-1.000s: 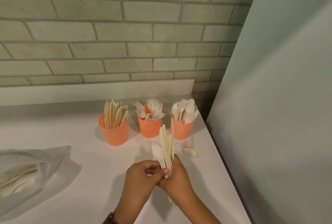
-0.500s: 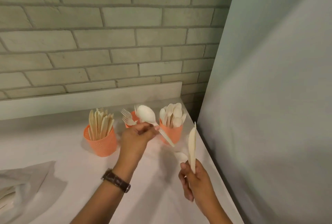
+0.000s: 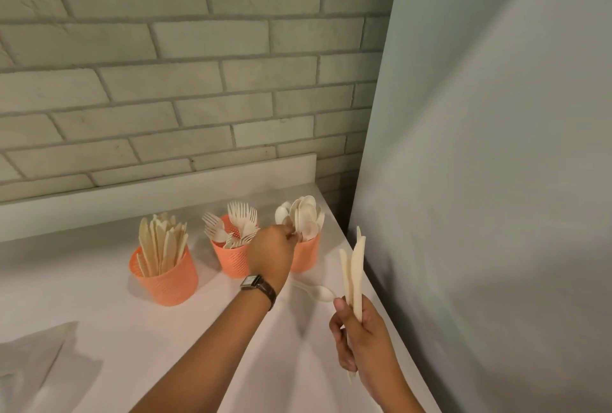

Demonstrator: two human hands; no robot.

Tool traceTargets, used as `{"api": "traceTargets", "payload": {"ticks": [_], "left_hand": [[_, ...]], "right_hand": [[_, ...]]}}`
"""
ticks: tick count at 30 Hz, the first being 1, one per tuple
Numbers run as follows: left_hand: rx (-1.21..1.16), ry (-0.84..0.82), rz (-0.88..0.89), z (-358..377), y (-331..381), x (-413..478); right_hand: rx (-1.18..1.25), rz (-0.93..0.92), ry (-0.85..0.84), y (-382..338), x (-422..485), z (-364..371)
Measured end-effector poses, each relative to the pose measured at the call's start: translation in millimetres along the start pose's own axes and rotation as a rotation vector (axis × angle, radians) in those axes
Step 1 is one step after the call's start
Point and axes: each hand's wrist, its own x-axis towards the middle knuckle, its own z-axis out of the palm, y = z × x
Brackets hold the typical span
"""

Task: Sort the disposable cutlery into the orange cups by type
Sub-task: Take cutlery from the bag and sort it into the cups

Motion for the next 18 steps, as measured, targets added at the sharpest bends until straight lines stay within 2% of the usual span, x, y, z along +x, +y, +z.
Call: {"api": "traceTargets", "payload": {"ticks": [3, 6, 9, 15, 18], "left_hand": [[-0.150, -0.030, -0.022, -5, -5, -1], [-0.290, 0.049, -0.025, -14, -10, -18], [-0.251, 0.124, 0.071, -11, -18, -43], [0.032, -0.244, 0.222, 36, -44, -49], [0.160, -0.329, 0.249, 51, -52, -46]], "right_hand": [[0.030, 0.018, -0.001, -1, 0, -2], [0.063, 0.014, -0.008, 0, 1, -4], [0.086, 0.018, -0.021, 4, 4, -7], [0.141, 0.080, -0.036, 8, 4, -10], [0.160, 0.083, -0.036, 8, 2, -12]]}}
